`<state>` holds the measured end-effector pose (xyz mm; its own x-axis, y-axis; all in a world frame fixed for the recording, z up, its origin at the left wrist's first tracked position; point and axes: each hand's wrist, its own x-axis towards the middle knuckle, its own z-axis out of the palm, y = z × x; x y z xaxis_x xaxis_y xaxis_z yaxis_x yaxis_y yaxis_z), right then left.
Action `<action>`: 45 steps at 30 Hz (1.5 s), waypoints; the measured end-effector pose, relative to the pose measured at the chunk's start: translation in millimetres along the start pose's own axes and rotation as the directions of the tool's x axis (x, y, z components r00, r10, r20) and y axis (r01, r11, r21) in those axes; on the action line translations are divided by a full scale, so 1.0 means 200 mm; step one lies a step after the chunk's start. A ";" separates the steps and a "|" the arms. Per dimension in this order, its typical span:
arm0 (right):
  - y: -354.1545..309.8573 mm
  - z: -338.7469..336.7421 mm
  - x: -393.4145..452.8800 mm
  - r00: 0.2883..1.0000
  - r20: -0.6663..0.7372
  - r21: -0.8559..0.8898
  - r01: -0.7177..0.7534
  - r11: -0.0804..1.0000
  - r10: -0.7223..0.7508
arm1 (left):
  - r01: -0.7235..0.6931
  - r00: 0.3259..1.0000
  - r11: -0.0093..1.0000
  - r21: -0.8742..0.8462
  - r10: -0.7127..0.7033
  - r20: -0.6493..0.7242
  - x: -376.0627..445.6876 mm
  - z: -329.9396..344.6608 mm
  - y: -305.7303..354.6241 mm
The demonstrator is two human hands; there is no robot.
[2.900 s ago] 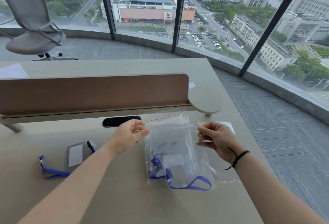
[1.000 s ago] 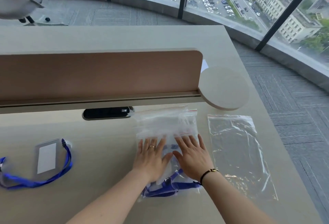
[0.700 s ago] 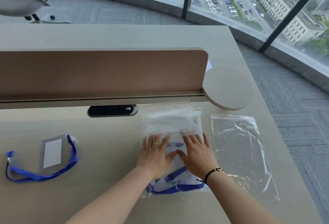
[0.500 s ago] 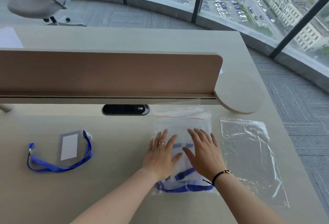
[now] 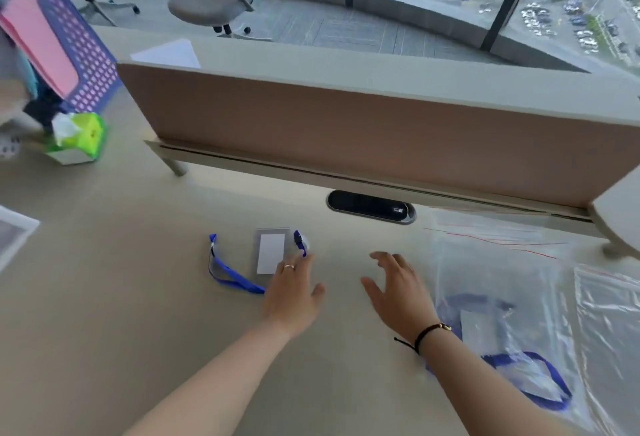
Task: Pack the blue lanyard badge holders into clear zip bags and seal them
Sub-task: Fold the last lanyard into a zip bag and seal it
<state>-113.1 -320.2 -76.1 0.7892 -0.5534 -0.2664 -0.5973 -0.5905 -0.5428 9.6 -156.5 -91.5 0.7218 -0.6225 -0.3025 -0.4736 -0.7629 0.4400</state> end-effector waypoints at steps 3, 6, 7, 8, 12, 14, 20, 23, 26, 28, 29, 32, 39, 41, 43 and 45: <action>-0.19 0.12 0.09 0.998 0.062 0.045 -0.028 0.999 0.025 | 0.084 0.996 0.996 -0.001 -0.084 -0.006 0.01 -0.11 -0.23; -0.36 0.24 0.17 0.988 0.130 0.102 -0.094 0.990 0.080 | 0.107 0.994 0.994 -0.008 -0.107 0.030 0.01 -0.17 -0.43; -0.41 0.27 0.20 0.984 0.142 0.118 -0.121 0.986 0.104 | 0.101 0.994 0.995 -0.004 -0.101 0.038 0.01 -0.18 -0.49; -0.45 0.31 0.23 0.978 0.156 0.127 -0.156 0.979 0.136 | 0.094 0.994 0.996 0.002 -0.094 0.047 0.02 -0.18 -0.54; -0.56 0.42 0.31 0.949 0.170 0.124 -0.287 0.950 0.265 | 0.079 0.995 0.997 0.017 -0.080 0.056 0.05 -0.18 -0.72; -0.59 0.47 0.34 0.938 0.155 0.108 -0.327 0.939 0.309 | 0.044 0.999 0.999 0.009 -0.044 0.014 0.07 -0.18 -0.78; -0.61 0.57 0.40 0.914 0.108 0.086 -0.401 0.912 0.392 | -0.023 0.984 0.998 0.055 0.032 -0.175 0.13 -0.17 -0.87; -0.60 0.57 0.41 0.909 0.129 0.156 -0.413 0.897 0.396 | 0.007 0.982 0.998 -0.065 -0.019 -0.190 0.15 -0.19 -0.85; -0.62 0.56 0.41 0.899 0.177 0.297 -0.437 0.849 0.400 | 0.056 0.969 0.904 -0.425 -0.152 -0.196 0.18 -0.22 -0.78; -0.66 0.55 0.40 0.892 0.194 0.438 -0.451 0.778 0.408 | 0.153 0.953 0.708 -0.690 -0.291 -0.087 0.18 -0.28 -0.70; -0.69 0.55 0.40 0.894 0.202 0.497 -0.446 0.745 0.400 | 0.190 0.940 0.609 -0.770 -0.340 -0.037 0.19 -0.31 -0.66; -0.76 0.57 0.39 0.918 0.215 0.566 -0.394 0.724 0.332 | 0.206 0.913 0.286 -0.936 -0.401 0.078 0.21 -0.36 -0.61; -0.94 0.59 0.40 0.941 0.312 0.664 -0.317 0.677 0.134 | 0.228 0.922 -0.529 -0.818 -0.154 0.356 0.26 -0.44 -0.63; -0.96 0.59 0.44 0.934 0.335 0.649 -0.326 0.688 0.126 | 0.160 0.878 -0.526 -0.835 -0.310 0.363 0.28 -0.47 -0.67; -0.94 0.60 0.52 0.943 0.293 0.599 -0.307 0.740 0.155 | 0.108 0.807 -0.541 -0.834 -0.442 0.391 0.30 -0.50 -0.71; -0.93 0.60 0.62 0.972 0.182 0.400 -0.211 0.892 0.149 | 0.086 0.742 -0.570 -0.817 -0.511 0.435 0.33 -0.52 -0.76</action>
<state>113.6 -208.8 -102.8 0.7043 -0.5188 -0.4846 -0.6422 -0.1746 -0.7464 182.0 -62.2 -90.1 0.5579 -0.1475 -0.8167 0.7443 0.5242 0.4138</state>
